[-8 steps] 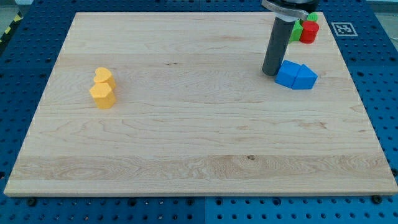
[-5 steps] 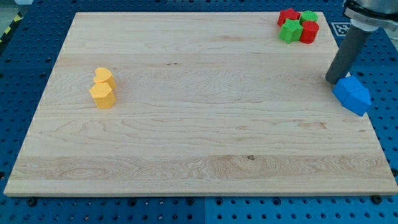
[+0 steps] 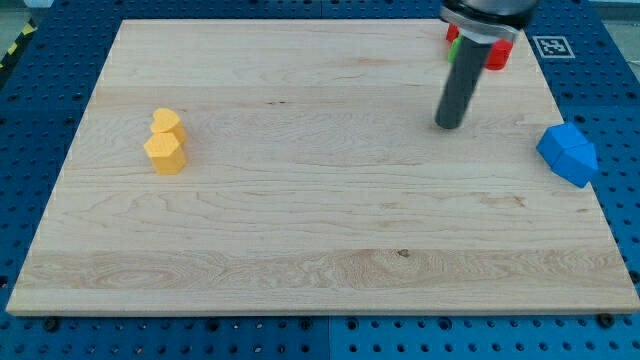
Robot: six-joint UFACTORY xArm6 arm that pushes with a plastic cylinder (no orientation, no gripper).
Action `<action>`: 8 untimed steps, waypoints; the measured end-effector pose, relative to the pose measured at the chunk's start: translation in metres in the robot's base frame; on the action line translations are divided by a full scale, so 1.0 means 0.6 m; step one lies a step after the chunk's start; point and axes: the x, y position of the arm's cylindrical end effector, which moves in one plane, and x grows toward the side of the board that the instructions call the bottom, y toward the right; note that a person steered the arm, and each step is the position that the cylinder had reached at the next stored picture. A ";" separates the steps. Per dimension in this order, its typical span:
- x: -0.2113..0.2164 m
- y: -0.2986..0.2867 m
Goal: Separate the red star from the group of blocks
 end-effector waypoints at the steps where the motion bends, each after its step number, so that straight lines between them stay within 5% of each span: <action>1: -0.042 -0.013; 4: -0.068 0.260; 5: -0.156 0.340; 6: -0.221 0.335; 8: -0.300 0.140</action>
